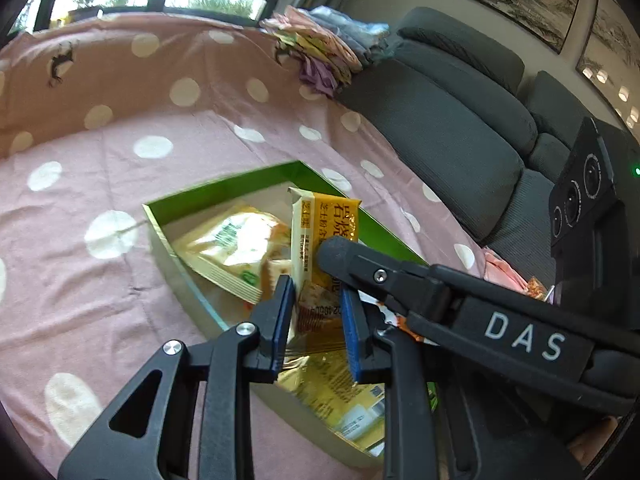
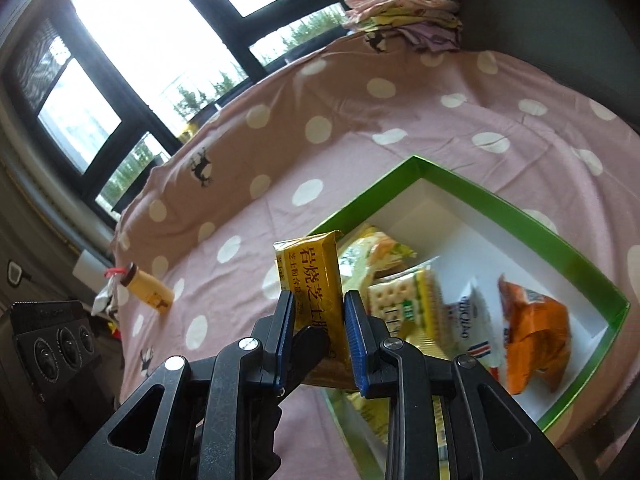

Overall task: Organize snacks
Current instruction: 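Carry the gold bar packet with the right tool and lower into the box, then open the right tool and withdraw it from the box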

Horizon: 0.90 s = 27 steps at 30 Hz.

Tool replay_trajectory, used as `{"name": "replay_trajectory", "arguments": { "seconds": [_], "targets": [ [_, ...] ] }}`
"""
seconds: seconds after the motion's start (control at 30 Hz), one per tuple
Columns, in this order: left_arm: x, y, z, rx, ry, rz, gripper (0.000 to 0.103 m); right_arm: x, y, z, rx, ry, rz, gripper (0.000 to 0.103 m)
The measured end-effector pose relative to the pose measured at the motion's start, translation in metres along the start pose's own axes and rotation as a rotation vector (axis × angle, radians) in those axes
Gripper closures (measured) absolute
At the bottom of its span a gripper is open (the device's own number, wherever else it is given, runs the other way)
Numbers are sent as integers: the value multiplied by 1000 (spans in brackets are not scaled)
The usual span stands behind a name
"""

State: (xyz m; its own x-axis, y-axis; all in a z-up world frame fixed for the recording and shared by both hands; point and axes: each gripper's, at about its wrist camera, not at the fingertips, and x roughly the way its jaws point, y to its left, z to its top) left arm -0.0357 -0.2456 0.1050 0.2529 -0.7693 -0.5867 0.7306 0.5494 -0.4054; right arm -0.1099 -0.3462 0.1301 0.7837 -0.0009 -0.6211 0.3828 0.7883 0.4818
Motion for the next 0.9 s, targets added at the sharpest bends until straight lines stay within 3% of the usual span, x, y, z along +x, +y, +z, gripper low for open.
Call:
{"name": "replay_trajectory", "arguments": {
  "seconds": [0.33,0.4,0.43,0.5,0.57,0.63,0.77,0.9],
  "targets": [
    [32,-6,-8,-38,107,-43,77,17,-40,2,113,57,-166,74],
    [28,-7,-7,-36,100,-17,66,15,-45,3,130,57,-155,74],
    [25,-8,-6,-38,95,-9,54,13,-47,3,137,52,-157,74],
    [18,-7,-6,-41,75,8,33,6,-47,4,134,19,-196,71],
    [7,-10,-5,-17,49,65,23,-4,-45,5,111,-17,-263,66],
    [-2,-11,-4,-2,31,90,15,-13,-43,5,89,-51,-304,53],
    [-17,-12,-3,11,9,119,1,-30,-39,5,65,-108,-341,39],
    [-23,-13,-3,20,2,123,1,-40,-35,5,45,-132,-371,33]
  ]
}}
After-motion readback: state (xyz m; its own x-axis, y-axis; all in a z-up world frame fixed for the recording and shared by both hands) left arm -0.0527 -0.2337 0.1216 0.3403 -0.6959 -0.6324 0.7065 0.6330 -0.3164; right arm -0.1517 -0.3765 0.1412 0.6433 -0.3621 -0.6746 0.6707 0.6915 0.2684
